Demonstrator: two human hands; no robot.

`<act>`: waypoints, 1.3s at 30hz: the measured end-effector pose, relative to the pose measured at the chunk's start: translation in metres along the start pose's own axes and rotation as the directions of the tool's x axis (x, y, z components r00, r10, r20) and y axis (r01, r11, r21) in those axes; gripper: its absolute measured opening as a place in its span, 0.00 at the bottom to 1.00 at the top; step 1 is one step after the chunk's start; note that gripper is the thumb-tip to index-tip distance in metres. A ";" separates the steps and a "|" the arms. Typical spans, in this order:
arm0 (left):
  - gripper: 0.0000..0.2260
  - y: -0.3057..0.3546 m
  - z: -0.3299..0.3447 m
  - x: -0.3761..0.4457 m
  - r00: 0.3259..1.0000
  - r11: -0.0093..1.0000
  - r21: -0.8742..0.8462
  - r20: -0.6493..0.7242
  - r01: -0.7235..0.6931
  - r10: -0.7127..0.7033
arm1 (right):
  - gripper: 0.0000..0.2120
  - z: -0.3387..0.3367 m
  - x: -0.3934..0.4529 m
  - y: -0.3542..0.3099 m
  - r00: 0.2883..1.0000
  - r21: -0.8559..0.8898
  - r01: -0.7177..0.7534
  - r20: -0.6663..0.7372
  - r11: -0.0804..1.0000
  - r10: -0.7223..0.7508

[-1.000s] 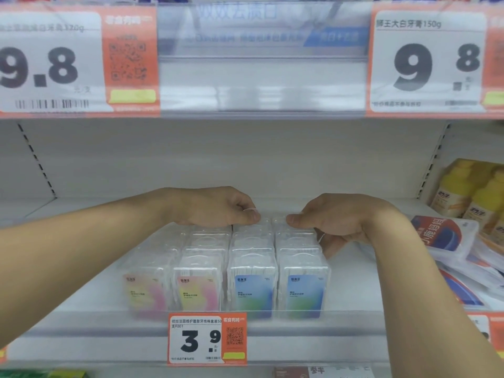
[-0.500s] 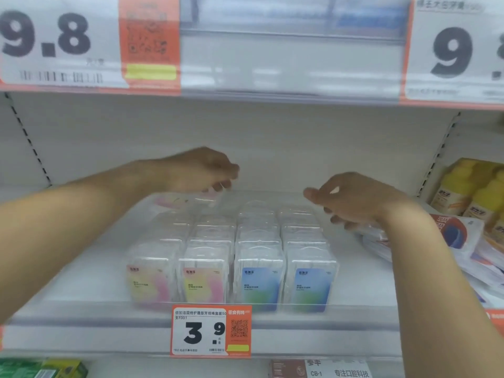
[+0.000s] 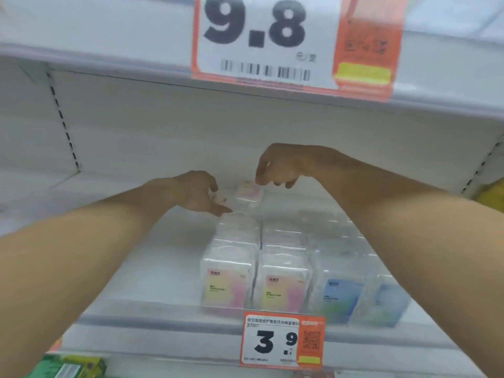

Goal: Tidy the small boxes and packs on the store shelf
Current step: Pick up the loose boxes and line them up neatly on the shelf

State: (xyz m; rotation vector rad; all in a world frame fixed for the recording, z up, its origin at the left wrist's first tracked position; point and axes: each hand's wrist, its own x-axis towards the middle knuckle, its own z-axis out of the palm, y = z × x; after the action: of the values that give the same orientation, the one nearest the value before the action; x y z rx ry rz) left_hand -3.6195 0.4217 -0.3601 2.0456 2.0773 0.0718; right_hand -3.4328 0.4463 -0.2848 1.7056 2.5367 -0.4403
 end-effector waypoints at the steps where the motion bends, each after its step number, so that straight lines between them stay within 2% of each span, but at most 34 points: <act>1: 0.39 -0.005 -0.001 -0.004 1.000 1.000 -0.017 -0.026 -0.003 0.002 | 0.14 0.004 0.016 -0.004 1.000 -0.033 -0.026 0.014 0.999 0.027; 4: 0.39 -0.021 -0.004 -0.016 0.997 1.000 -0.021 -0.072 0.019 -0.021 | 0.14 0.018 0.052 -0.014 0.995 -0.148 -0.094 0.027 0.985 0.100; 7: 0.35 -0.031 -0.003 -0.024 0.983 0.981 -0.193 -0.176 0.026 -0.061 | 0.24 0.032 0.069 -0.021 0.995 -0.256 -0.095 0.014 0.962 0.102; 8: 0.35 -0.033 -0.003 -0.027 0.973 0.968 -0.249 -0.220 0.017 -0.073 | 0.28 0.037 0.072 -0.020 0.994 -0.221 -0.102 0.009 0.970 0.106; 11: 0.36 -0.034 -0.003 -0.032 0.953 0.917 -0.399 -0.285 -0.023 -0.099 | 0.43 0.046 0.081 -0.010 0.983 0.082 -0.161 0.103 0.984 0.152; 14: 0.33 -0.029 -0.008 -0.036 0.956 0.819 -0.570 -0.270 -0.066 -0.111 | 0.49 0.042 0.078 -0.007 0.968 0.234 -0.200 0.198 0.951 0.155; 16: 0.31 -0.024 -0.017 -0.037 0.960 0.794 -0.602 -0.263 -0.081 -0.102 | 0.43 0.040 0.070 -0.008 0.957 0.253 -0.215 0.248 0.943 0.151; 19: 0.26 -0.015 -0.029 -0.036 0.965 0.749 -0.654 -0.251 -0.107 -0.081 | 0.25 0.041 0.065 -0.006 0.940 0.211 -0.229 0.303 0.950 0.160; 20: 0.24 -0.012 -0.032 -0.035 0.964 0.746 -0.657 -0.253 -0.108 -0.083 | 0.21 0.041 0.063 -0.007 0.940 0.193 -0.224 0.301 0.955 0.160; 23: 0.24 -0.004 -0.036 -0.039 0.955 0.785 -0.614 -0.273 -0.079 -0.117 | 0.24 0.040 0.057 -0.008 0.949 0.152 -0.185 0.285 0.971 0.136; 26: 0.21 0.002 -0.042 -0.043 0.942 0.749 -0.657 -0.298 -0.083 -0.157 | 0.31 0.037 0.044 -0.012 0.969 0.129 -0.145 0.218 0.981 0.115; 28: 0.19 0.007 -0.046 -0.046 0.928 0.731 -0.675 -0.327 -0.098 -0.178 | 0.40 0.030 0.034 -0.013 0.987 0.200 -0.119 0.126 0.973 0.095; 30: 0.21 0.009 -0.050 -0.047 0.923 0.720 -0.685 -0.342 -0.115 -0.178 | 0.42 0.017 0.024 -0.009 0.994 0.360 -0.100 0.076 0.927 0.077; 32: 0.22 0.010 -0.055 -0.051 0.929 0.689 -0.709 -0.341 -0.153 -0.145 | 0.40 -0.001 0.009 -0.005 0.997 0.456 -0.077 0.050 0.886 0.061; 35: 0.27 0.008 -0.061 -0.061 0.943 0.638 -0.744 -0.321 -0.197 -0.084 | 0.30 -0.021 -0.014 0.005 1.000 0.443 0.011 -0.022 0.896 -0.002; 39: 0.19 0.011 -0.044 -0.070 0.946 0.425 -0.870 -0.314 -0.252 -0.083 | 0.23 -0.023 -0.040 0.019 0.996 0.498 0.062 -0.081 0.865 -0.025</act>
State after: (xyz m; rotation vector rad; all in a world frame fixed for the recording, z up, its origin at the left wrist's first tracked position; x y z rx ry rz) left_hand -3.6174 0.3575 -0.3062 1.4227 1.4384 1.3274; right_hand -3.3977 0.4233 -0.2588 1.8323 2.6769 -1.1529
